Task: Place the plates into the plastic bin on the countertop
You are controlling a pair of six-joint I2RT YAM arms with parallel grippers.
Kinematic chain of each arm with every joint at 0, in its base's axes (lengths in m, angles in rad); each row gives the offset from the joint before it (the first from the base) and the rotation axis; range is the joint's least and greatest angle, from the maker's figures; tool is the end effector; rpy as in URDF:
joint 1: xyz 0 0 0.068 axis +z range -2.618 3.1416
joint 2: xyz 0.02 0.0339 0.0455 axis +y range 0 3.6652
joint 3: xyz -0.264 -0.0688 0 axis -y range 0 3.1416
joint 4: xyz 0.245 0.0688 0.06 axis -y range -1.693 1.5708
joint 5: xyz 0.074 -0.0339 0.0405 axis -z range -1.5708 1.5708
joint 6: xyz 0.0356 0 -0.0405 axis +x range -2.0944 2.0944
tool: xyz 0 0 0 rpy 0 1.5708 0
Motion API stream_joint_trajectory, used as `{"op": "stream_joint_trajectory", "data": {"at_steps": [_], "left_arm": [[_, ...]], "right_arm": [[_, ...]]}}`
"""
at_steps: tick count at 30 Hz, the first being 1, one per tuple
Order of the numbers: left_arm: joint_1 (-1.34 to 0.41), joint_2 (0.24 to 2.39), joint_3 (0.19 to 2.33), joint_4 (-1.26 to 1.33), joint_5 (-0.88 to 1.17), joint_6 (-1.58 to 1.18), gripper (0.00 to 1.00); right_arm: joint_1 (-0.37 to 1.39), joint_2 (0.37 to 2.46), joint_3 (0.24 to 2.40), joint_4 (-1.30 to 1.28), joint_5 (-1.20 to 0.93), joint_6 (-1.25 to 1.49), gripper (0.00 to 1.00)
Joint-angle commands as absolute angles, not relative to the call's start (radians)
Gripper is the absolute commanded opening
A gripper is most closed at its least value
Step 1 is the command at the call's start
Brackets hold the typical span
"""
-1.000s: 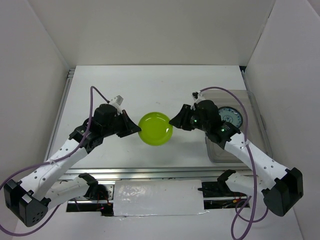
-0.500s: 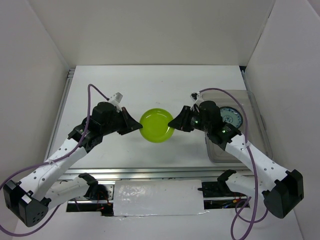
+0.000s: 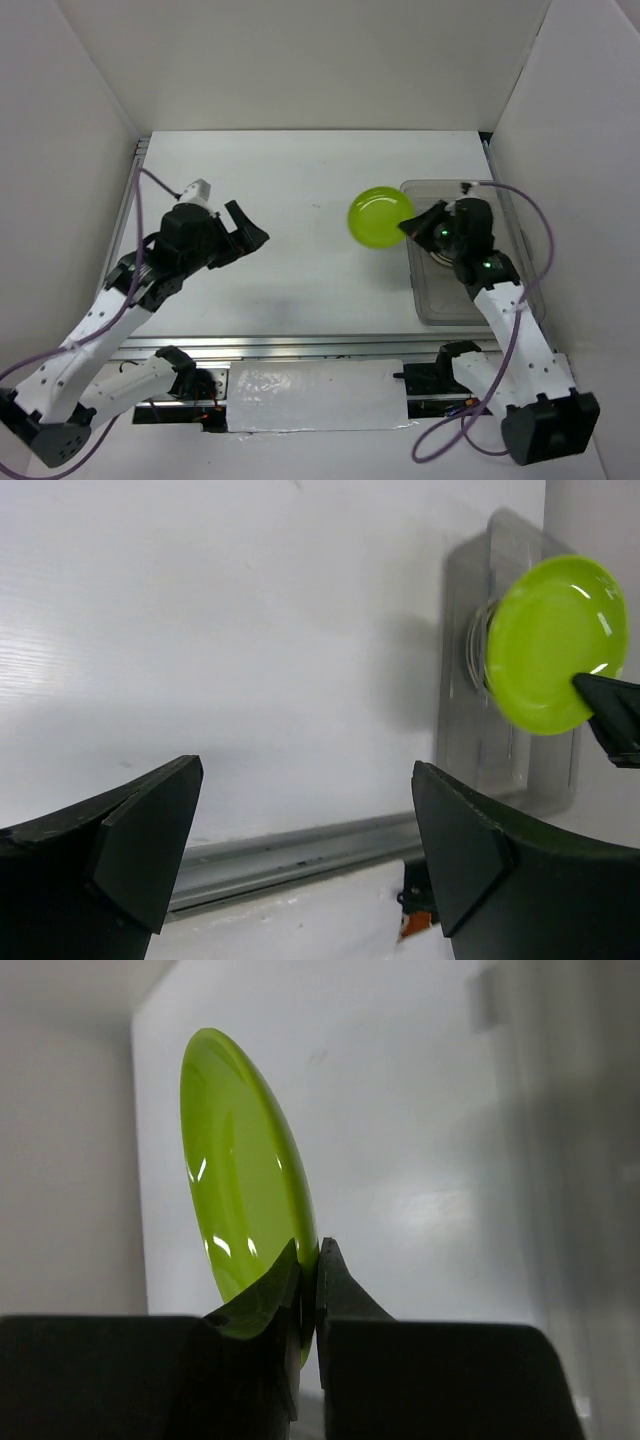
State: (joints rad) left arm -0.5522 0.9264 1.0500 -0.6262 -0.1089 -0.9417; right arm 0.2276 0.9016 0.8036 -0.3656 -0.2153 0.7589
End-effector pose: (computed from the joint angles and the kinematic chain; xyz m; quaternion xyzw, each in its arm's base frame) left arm 0.1663 -0.0979 0.3616 -0.1935 0.8378 -0.3110 0.4048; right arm 0.1963 0.0533 0.3077 0.1675 0.8309 0.3280 0.4171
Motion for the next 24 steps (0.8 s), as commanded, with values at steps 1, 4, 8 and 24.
{"op": "stream_joint_trajectory", "data": {"at_steps": [1, 4, 8, 24], "left_arm": [[-0.554, 0.79, 1.118, -0.811, -0.336, -0.896, 0.99], [-0.554, 0.724, 1.121, -0.87, -0.33, -0.793, 0.99], [-0.551, 0.736, 1.097, -0.897, -0.258, -0.689, 0.99], [-0.551, 0.667, 0.976, -0.835, -0.178, -0.644, 0.99]], "right_arm": [[-0.144, 0.821, 0.778, -0.46, -0.153, 0.735, 0.0], [-0.419, 0.807, 0.707, -0.414, -0.337, 0.721, 0.0], [-0.652, 0.911, 0.652, -0.298, -0.437, 0.77, 0.0], [-0.58, 1.094, 0.764, -0.322, -0.325, 0.805, 0.74]]}}
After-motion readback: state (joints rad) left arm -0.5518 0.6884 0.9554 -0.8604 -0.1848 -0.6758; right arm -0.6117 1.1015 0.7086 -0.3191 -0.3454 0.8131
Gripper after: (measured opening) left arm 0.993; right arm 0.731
